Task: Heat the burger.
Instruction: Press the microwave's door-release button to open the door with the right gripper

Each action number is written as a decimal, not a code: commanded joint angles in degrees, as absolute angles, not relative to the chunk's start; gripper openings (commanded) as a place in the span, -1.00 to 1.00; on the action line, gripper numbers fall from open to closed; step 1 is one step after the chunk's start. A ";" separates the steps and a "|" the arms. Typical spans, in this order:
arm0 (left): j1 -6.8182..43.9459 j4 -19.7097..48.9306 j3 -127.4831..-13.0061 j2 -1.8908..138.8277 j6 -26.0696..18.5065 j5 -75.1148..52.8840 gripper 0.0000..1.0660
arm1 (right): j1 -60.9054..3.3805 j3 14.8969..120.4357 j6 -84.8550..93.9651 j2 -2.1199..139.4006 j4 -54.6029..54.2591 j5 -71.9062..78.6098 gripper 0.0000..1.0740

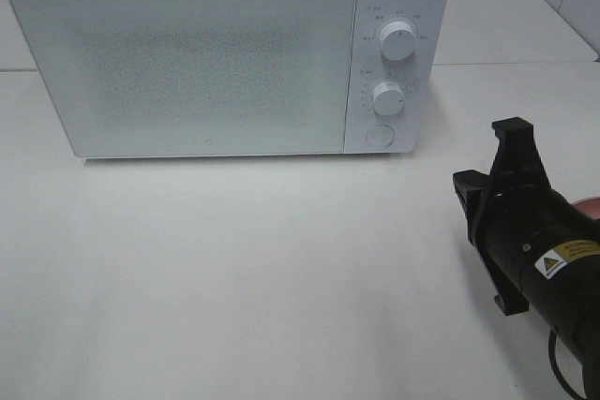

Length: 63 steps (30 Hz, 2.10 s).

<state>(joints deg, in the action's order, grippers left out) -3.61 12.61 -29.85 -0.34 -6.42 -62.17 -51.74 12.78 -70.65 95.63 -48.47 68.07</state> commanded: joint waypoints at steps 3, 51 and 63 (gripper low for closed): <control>-3.55 12.66 -29.62 -1.38 -6.36 -61.42 0.83 | -51.80 14.44 -73.85 99.75 -48.24 67.27 -1.00; -3.55 12.72 -29.62 -1.43 -6.30 -61.42 0.83 | -36.15 43.14 -74.94 119.06 -37.82 54.20 -1.00; -3.55 12.66 -29.62 -1.38 -6.30 -61.42 0.83 | -34.61 47.56 -75.00 121.93 -37.87 51.91 -1.00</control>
